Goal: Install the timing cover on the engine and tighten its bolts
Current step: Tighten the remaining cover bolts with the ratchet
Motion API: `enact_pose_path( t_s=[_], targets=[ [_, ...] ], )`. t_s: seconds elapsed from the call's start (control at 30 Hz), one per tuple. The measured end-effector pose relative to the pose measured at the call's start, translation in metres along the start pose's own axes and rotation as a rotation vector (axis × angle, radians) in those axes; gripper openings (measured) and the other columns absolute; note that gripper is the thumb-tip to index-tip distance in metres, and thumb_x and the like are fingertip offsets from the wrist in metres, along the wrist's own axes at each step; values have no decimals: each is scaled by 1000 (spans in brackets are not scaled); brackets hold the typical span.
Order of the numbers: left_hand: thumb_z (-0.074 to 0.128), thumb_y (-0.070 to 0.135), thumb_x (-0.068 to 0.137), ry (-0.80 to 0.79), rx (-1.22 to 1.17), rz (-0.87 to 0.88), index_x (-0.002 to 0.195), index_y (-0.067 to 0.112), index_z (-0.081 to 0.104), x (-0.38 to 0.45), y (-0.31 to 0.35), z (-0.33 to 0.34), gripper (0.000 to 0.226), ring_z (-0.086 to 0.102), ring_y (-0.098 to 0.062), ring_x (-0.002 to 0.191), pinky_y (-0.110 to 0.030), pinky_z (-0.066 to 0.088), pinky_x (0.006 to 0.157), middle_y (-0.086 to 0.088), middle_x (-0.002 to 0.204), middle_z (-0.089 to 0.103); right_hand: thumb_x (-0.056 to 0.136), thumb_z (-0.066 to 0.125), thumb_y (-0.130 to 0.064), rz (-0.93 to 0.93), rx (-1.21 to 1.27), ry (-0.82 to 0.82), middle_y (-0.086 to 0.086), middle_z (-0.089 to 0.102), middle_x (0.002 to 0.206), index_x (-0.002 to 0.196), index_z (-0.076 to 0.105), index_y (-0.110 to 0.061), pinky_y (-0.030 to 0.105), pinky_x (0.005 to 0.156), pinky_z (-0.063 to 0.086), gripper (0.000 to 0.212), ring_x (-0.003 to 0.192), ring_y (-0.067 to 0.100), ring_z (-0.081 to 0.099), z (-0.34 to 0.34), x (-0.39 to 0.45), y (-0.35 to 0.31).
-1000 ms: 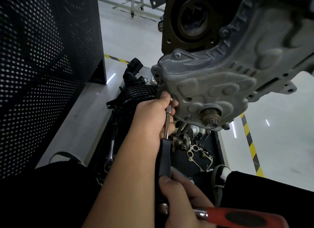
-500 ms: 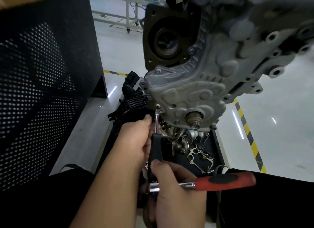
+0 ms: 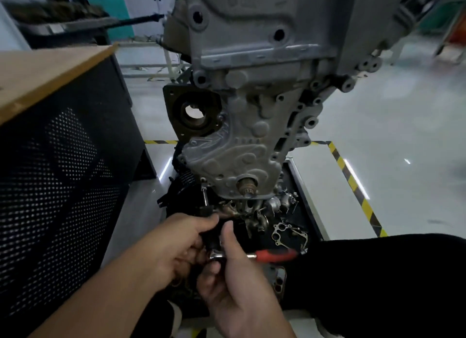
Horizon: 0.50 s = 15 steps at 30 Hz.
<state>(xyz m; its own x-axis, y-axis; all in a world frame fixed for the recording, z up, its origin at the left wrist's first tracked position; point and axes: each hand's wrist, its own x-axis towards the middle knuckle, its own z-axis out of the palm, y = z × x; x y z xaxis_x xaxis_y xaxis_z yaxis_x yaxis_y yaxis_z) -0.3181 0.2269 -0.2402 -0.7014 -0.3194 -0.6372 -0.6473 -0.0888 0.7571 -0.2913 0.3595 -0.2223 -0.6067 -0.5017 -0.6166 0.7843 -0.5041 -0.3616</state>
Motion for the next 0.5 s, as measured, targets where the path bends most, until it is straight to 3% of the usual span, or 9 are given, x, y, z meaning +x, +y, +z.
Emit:
enact_pose_path(
  t_s=[0.07, 0.13, 0.17, 0.23, 0.3, 0.37, 0.43, 0.5],
  targets=[
    [70, 42, 91, 73, 16, 45, 115, -6, 69, 2, -4, -4, 54, 62, -34, 79, -57, 54, 84, -21, 86, 66, 87, 81, -35, -219, -356, 146, 5, 73, 64, 93, 75, -10, 27, 42, 52, 27, 43, 15, 63, -1, 3, 11],
    [74, 42, 88, 113, 39, 38, 114, -4, 70, 5, -12, -5, 53, 65, -34, 79, -57, 57, 85, -23, 91, 68, 88, 80, -25, -336, -532, 251, 6, 78, 77, 95, 74, -14, 39, 56, 62, 15, 60, 21, 74, -2, 1, 24],
    [76, 44, 84, 124, 31, 41, 113, -3, 70, 8, -15, -5, 55, 67, -35, 78, -55, 58, 82, -23, 93, 70, 91, 76, -17, -320, -466, 255, 10, 78, 81, 98, 73, -10, 41, 58, 63, 10, 64, 24, 75, -3, -1, 27],
    [82, 49, 75, 132, 27, 55, 110, 1, 73, 13, -17, -7, 60, 70, -35, 77, -53, 60, 76, -23, 95, 73, 93, 71, -3, -129, -54, 145, 18, 75, 79, 103, 70, 3, 35, 52, 61, 12, 55, 24, 70, -3, -6, 25],
    [86, 56, 67, 93, 4, 49, 108, 3, 75, 20, -18, -9, 68, 71, -35, 75, -48, 61, 71, -23, 93, 74, 82, 72, 0, 75, 387, -28, 21, 68, 75, 104, 68, 8, 31, 45, 59, 24, 48, 21, 66, -3, -10, 20],
    [84, 60, 69, 38, -42, -4, 112, 2, 73, 19, -16, -11, 72, 69, -33, 73, -43, 57, 68, -21, 89, 71, 76, 71, -1, 150, 606, -131, 22, 66, 79, 103, 69, 10, 28, 46, 60, 30, 47, 20, 65, -1, -15, 17],
    [80, 56, 76, 14, -87, -23, 117, 0, 71, 15, -15, -12, 71, 67, -32, 73, -41, 55, 68, -20, 89, 69, 76, 73, -3, 135, 554, -148, 22, 68, 80, 99, 72, 10, 27, 47, 60, 26, 49, 19, 66, 0, -15, 19],
    [77, 51, 82, 19, -79, -5, 119, -2, 70, 7, -13, -9, 64, 67, -31, 72, -39, 55, 67, -19, 87, 69, 83, 76, -3, -37, 193, -56, 18, 72, 77, 95, 74, 3, 31, 50, 61, 14, 53, 20, 69, -4, -12, 19]
  ],
)
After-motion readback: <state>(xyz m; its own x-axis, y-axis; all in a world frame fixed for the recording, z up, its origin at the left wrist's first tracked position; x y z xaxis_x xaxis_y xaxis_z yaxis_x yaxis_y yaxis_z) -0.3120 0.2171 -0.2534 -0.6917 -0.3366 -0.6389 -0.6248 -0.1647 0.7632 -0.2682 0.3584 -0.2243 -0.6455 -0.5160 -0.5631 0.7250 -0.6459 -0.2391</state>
